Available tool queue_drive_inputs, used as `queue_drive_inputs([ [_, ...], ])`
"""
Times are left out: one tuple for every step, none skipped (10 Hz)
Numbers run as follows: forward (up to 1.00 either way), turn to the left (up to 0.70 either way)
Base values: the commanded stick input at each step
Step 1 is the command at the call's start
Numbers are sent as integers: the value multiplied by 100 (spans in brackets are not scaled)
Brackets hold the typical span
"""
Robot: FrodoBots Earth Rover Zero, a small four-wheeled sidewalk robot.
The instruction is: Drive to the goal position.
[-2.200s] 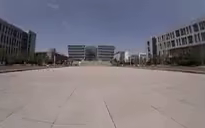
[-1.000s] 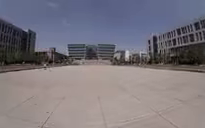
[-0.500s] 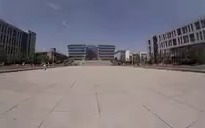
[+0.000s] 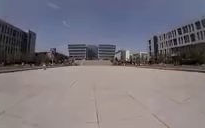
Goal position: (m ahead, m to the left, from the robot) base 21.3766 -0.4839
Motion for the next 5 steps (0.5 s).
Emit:
queue_drive_inputs([
  [70, 2],
  [70, 2],
  [70, 2],
  [70, 2],
  [70, 2],
])
